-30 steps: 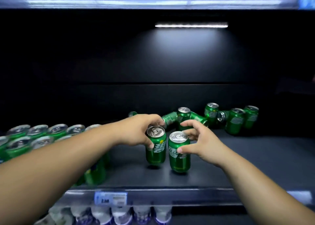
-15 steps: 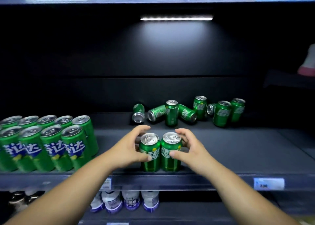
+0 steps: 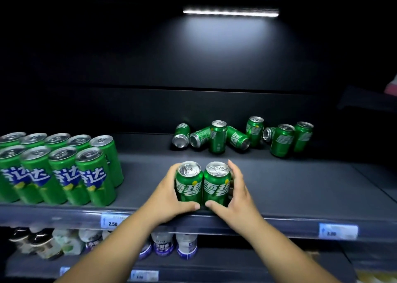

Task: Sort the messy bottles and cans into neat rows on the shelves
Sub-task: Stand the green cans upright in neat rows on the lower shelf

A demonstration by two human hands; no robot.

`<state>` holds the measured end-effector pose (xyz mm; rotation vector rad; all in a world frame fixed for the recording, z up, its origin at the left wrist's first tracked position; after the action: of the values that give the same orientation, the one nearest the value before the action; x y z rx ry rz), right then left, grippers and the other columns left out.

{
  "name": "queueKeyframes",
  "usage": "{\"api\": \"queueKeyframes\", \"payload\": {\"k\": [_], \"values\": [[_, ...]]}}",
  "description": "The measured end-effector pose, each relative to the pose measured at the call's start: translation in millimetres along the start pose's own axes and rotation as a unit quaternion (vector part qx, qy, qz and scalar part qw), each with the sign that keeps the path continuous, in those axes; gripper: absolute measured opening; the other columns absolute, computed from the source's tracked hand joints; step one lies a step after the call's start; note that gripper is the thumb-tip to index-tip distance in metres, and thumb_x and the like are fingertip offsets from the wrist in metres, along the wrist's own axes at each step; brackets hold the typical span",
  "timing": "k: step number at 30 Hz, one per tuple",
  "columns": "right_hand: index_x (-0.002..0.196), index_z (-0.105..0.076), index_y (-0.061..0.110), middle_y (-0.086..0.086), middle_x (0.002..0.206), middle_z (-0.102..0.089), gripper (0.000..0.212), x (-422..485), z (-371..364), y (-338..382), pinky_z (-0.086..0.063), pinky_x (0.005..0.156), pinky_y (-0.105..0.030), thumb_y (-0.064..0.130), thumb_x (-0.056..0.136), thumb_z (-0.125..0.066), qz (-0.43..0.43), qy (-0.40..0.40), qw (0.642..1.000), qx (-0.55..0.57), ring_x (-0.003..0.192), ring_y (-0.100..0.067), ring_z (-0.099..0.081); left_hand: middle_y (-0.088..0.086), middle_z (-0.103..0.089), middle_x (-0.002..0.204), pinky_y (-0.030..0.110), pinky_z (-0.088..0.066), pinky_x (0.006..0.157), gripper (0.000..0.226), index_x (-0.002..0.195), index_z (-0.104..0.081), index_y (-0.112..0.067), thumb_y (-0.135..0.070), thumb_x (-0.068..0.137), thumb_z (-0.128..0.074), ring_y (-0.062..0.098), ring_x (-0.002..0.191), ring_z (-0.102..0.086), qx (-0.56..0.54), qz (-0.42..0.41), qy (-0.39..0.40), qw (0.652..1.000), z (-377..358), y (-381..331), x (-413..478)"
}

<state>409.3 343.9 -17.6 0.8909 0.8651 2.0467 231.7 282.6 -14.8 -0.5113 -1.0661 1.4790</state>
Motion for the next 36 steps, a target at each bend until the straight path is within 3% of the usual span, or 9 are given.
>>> {"api": "queueKeyframes", "payload": {"k": [4,8,17,22,24,27,30,32,36], "values": [[0.143,-0.011,0.064,0.013,0.148,-0.045,0.106,-0.9,-1.3,-2.7,-0.042,0.113,-0.039,0.039,0.070,-0.084,-0.001,0.011,1.000,0.006,0.135,-0.008,-0.046,-0.028,-0.049,0.137,0.024,-0.040,0.107,0.102,0.139,-0.028,-0.046,-0.037,0.060,-0.091,-0.004,0.129,-0.048,0.024,-0.033,-0.021,0.999,1.6,-4.2,-6.8],[0.138,-0.010,0.070,0.016,0.147,-0.045,0.105,-0.6,-1.5,-0.9,-0.041,0.113,-0.036,0.036,0.073,-0.084,0.009,0.022,1.000,0.005,0.133,-0.004,-0.046,-0.030,-0.041,0.142,0.018,-0.036,0.107,0.108,0.137,-0.010,-0.066,-0.053,0.059,-0.084,-0.010,0.131,-0.043,0.065,-0.039,-0.030,0.997,4.6,-6.0,-10.2],[0.139,-0.008,0.069,0.015,0.147,-0.046,0.102,1.6,-2.9,-3.3,-0.041,0.113,-0.034,0.047,0.069,-0.079,0.016,0.031,0.999,0.015,0.132,-0.007,-0.048,-0.027,-0.057,0.129,0.030,-0.048,0.102,0.095,0.135,-0.032,-0.050,-0.039,0.059,-0.089,-0.005,0.120,-0.055,0.051,-0.043,-0.038,0.997,7.3,-8.2,-8.2],[0.141,-0.035,0.050,0.010,0.145,-0.049,0.081,7.6,-0.9,-7.8,-0.044,0.110,-0.034,0.051,0.070,-0.074,0.011,0.035,0.987,0.157,0.132,-0.007,-0.050,-0.020,-0.055,0.133,0.018,-0.043,0.100,0.075,0.133,-0.038,-0.051,-0.047,0.069,-0.079,0.000,0.124,-0.053,-0.018,-0.058,-0.019,0.998,9.7,-12.4,-8.2],[0.132,-0.046,0.038,0.004,0.139,-0.052,0.070,18.5,9.8,-6.7,-0.047,0.101,-0.023,0.052,0.068,-0.068,-0.002,0.015,0.975,0.222,0.129,-0.010,-0.053,-0.008,-0.056,0.132,0.024,-0.045,0.099,0.063,0.128,-0.045,-0.050,-0.051,0.069,-0.069,0.002,0.117,-0.057,-0.076,-0.034,-0.054,0.995,23.6,-6.8,-0.9],[0.122,-0.052,0.038,0.001,0.129,-0.057,0.064,42.5,30.7,-6.5,-0.048,0.092,-0.022,0.055,0.063,-0.067,-0.022,-0.021,0.968,0.248,0.115,-0.011,-0.060,0.000,-0.059,0.121,0.033,-0.049,0.093,0.057,0.120,-0.052,-0.037,-0.055,0.067,-0.063,0.004,0.101,-0.062,-0.115,0.002,-0.112,0.987,50.0,1.1,20.1],[0.118,-0.054,0.042,0.006,0.124,-0.059,0.058,70.0,44.7,-6.3,-0.048,0.091,-0.025,0.048,0.064,-0.075,-0.025,-0.046,0.974,0.222,0.111,-0.013,-0.062,-0.003,-0.060,0.115,0.023,-0.048,0.081,0.048,0.110,-0.054,-0.037,-0.052,0.068,-0.071,0.005,0.093,-0.061,-0.089,0.041,-0.140,0.985,66.7,2.3,46.9],[0.114,-0.054,0.045,0.008,0.121,-0.059,0.052,89.0,47.0,-8.1,-0.048,0.091,-0.026,0.036,0.070,-0.078,-0.027,-0.056,0.978,0.201,0.110,-0.015,-0.062,0.000,-0.060,0.114,0.018,-0.045,0.076,0.040,0.110,-0.055,-0.030,-0.033,0.079,-0.079,0.009,0.091,-0.062,-0.062,0.068,-0.154,0.984,72.2,11.5,66.1],[0.119,-0.054,0.041,0.010,0.123,-0.058,0.054,123.3,34.4,-16.7,-0.051,0.097,-0.035,0.027,0.076,-0.083,-0.046,-0.049,0.985,0.161,0.116,-0.017,-0.060,-0.001,-0.063,0.110,0.029,-0.049,0.083,0.044,0.115,-0.057,-0.024,-0.031,0.079,-0.081,0.018,0.098,-0.064,0.018,0.104,-0.154,0.982,76.9,36.3,106.9]]}}
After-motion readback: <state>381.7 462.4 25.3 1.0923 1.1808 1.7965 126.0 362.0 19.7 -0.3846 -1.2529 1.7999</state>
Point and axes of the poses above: each hand's wrist, its own x-axis towards the middle knuckle, its own z-axis out of the back of the hand, y = z × x, the point moved 10 cm from there along x, towards the middle knuckle
